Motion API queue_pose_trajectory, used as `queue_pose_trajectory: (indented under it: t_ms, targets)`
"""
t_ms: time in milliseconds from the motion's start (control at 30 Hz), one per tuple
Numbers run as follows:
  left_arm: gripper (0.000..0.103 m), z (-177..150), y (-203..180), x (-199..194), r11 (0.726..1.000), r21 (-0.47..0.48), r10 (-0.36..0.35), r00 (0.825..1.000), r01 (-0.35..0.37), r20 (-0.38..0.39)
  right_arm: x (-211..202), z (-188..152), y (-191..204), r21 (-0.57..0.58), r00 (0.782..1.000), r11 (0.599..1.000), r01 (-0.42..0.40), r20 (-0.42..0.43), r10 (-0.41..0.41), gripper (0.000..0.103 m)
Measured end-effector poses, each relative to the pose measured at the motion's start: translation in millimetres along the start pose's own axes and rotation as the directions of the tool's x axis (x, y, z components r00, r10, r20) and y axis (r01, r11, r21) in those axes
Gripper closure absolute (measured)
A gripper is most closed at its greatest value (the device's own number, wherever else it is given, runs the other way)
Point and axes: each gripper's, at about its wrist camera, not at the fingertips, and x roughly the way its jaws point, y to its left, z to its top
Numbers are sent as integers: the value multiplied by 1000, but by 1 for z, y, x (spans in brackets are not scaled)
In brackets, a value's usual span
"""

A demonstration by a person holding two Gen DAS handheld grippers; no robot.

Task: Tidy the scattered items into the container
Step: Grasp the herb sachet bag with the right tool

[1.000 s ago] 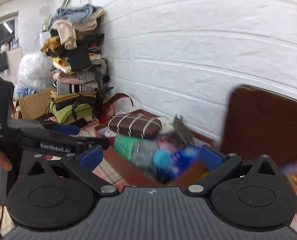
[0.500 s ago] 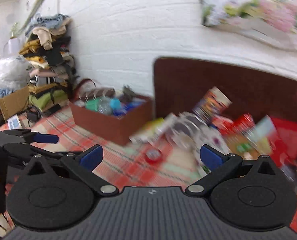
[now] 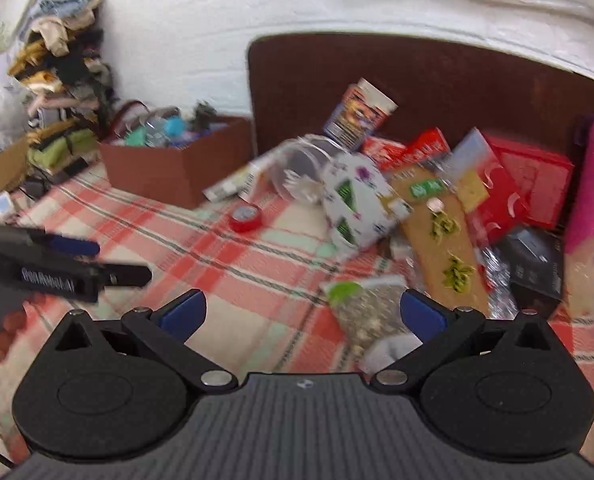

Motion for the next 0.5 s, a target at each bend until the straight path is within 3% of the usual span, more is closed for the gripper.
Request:
queue_pose_trajectory:
  t_ms: [133,367,500]
  targets:
    - [0,13,-30,26,996,56,-72,997,73,-16,10,-17,-17,2,998,999,53,-38,-53,1]
    - [7,31,-82,81,975,121,-179,981,187,-69,24,-33,-40,14,995,998,64,-74,-63,14]
    - [12,38,-99,108,962,145,-215,970,230,-114,36,-37,-51,31,993,997,65,-98,-61,27]
